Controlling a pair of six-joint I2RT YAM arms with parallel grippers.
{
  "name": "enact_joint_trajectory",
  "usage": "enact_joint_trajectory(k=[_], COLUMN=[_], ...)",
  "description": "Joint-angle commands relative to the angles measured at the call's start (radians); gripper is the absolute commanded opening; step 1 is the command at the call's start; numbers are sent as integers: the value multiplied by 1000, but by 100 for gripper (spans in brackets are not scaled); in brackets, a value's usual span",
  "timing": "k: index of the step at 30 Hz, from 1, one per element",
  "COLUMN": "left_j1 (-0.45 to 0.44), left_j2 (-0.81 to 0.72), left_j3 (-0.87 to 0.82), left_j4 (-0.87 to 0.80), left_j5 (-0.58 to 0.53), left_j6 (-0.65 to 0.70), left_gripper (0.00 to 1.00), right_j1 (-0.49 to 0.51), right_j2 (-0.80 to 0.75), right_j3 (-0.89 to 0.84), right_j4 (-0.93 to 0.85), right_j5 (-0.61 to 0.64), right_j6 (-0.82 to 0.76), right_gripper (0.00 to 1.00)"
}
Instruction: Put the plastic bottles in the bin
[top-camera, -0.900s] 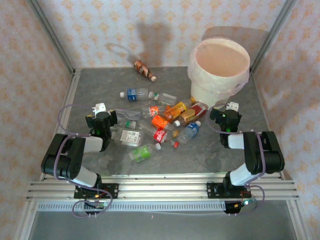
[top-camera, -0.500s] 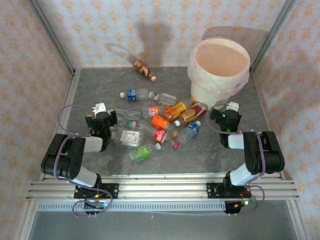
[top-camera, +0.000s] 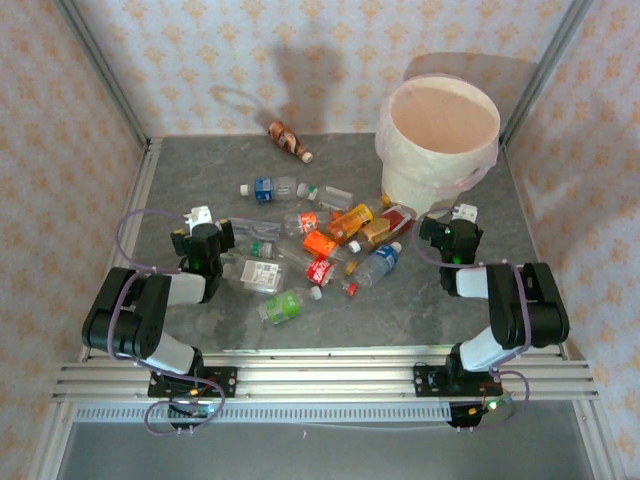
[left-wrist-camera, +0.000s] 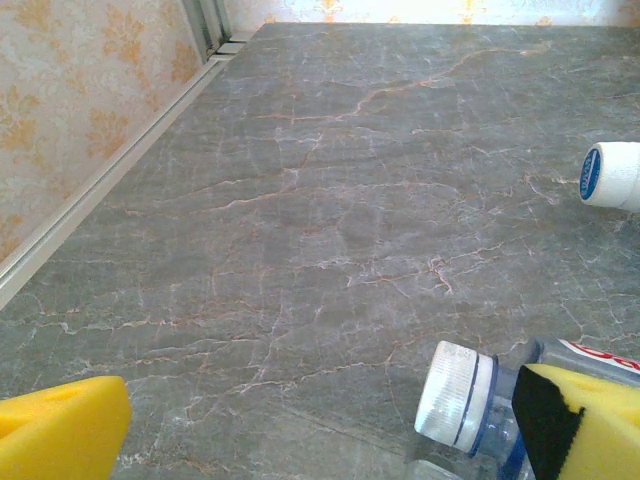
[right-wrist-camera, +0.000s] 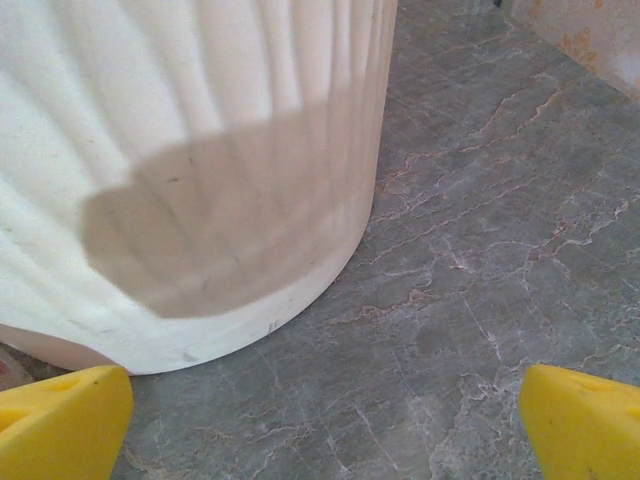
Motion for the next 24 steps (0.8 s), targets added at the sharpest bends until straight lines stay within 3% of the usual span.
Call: enact_joint_trajectory(k=[1, 5, 8, 11, 14, 18, 24], left_j1=[9, 4, 4, 4, 3, 2, 2], left_j2=[-26, -54, -164, -276, -369, -490, -581], left_j3=[14, 39, 130, 130, 167, 193, 216], left_j4=[15, -40, -299, -373, -543, -698, -845], left_j5=[-25, 12, -1, 32, -3, 8, 3], left_j6=[3, 32, 15, 2, -104, -242, -423], left_gripper=[100, 100, 100, 100, 100, 100, 100], right_j1=[5, 6, 9, 9, 10, 25, 197], right_j2=[-65, -181, -252, -291, -307, -332, -374], right_j3=[32, 64, 106, 161, 238, 241, 215], right_j4=[-74, -226, -357, -479, -629, -705, -844], right_j5=[-29, -4, 12, 22, 25, -84, -66], right_j6=[-22, 0, 61, 158, 295, 508, 719], right_gripper=[99, 99, 99, 99, 99, 99, 99])
